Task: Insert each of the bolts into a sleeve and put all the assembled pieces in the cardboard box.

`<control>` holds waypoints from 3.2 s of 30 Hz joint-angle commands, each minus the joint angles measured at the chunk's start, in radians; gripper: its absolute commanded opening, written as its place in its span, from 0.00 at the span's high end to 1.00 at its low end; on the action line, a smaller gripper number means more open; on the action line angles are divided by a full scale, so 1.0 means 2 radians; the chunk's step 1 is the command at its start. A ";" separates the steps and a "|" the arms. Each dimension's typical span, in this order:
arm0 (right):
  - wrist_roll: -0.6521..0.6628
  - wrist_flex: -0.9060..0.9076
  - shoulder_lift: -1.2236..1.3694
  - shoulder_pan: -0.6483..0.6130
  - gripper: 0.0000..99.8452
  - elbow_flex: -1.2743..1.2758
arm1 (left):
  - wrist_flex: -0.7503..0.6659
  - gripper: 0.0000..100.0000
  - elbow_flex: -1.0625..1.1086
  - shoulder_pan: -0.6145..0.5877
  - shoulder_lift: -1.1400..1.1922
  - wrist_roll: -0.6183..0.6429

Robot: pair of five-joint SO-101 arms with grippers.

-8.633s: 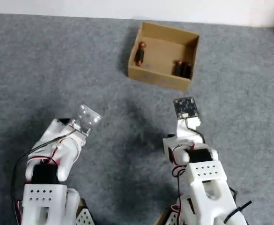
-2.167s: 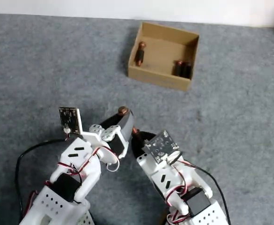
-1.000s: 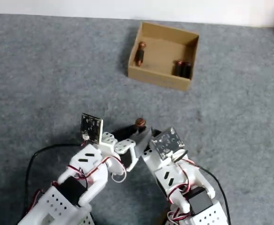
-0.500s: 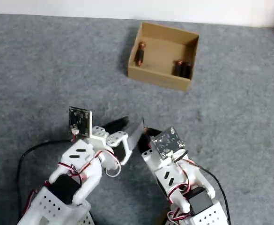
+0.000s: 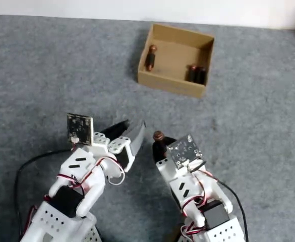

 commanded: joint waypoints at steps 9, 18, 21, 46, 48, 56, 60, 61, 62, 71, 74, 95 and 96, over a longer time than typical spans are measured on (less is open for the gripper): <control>0.003 -0.030 -0.006 0.037 1.00 -0.005 | -0.010 0.99 0.006 -0.013 0.000 -0.128; 0.032 -0.043 0.000 0.039 1.00 -0.029 | -0.025 0.99 0.021 -0.081 0.000 -0.213; 0.034 -0.042 0.001 0.039 1.00 -0.063 | -0.025 0.99 0.019 -0.105 0.001 -0.216; 0.032 -0.042 0.956 0.186 1.00 -0.870 | -0.077 0.99 -0.109 -0.140 0.327 -0.214; 0.032 -0.042 1.026 0.201 1.00 -0.936 | -0.077 0.99 -0.108 -0.138 0.327 -0.214; 0.031 -0.041 1.247 0.221 1.00 -1.154 | -0.077 0.99 -0.108 -0.136 0.327 -0.214; 0.031 -0.026 1.312 0.213 1.00 -1.224 | -0.077 0.99 -0.109 -0.136 0.327 -0.214; 0.031 -0.015 1.323 0.210 1.00 -1.240 | -0.077 0.99 -0.109 -0.136 0.327 -0.214; 0.031 -0.003 1.331 0.208 1.00 -1.257 | -0.077 0.99 -0.109 -0.136 0.327 -0.214; 0.032 0.132 1.367 0.173 0.85 -1.372 | -0.077 0.99 -0.109 -0.136 0.327 -0.214; 0.031 0.179 1.367 0.165 0.65 -1.388 | -0.077 0.99 -0.109 -0.136 0.327 -0.214; 0.028 0.505 1.340 0.113 0.60 -1.700 | -0.149 0.99 -0.069 -0.141 0.326 -0.218; 0.018 0.505 1.331 0.114 0.60 -1.700 | -0.149 0.99 -0.069 -0.142 0.323 -0.218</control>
